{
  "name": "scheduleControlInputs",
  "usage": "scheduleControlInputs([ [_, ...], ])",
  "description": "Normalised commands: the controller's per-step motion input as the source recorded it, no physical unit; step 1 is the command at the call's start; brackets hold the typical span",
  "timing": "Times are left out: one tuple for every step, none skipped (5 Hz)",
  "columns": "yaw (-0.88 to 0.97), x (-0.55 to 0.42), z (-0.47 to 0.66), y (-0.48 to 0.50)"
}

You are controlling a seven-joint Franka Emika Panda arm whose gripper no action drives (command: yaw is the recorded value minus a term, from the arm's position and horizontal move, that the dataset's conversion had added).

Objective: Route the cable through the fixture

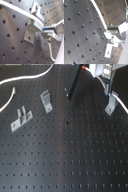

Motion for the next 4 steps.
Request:
scheduleControlInputs([
  [0.0, -0.022, 0.02, 0.17],
  [0.0, -0.153, 0.02, 0.276],
  [0.05, -0.107, -0.02, 0.286],
  [0.15, -0.087, 0.01, 0.251],
])
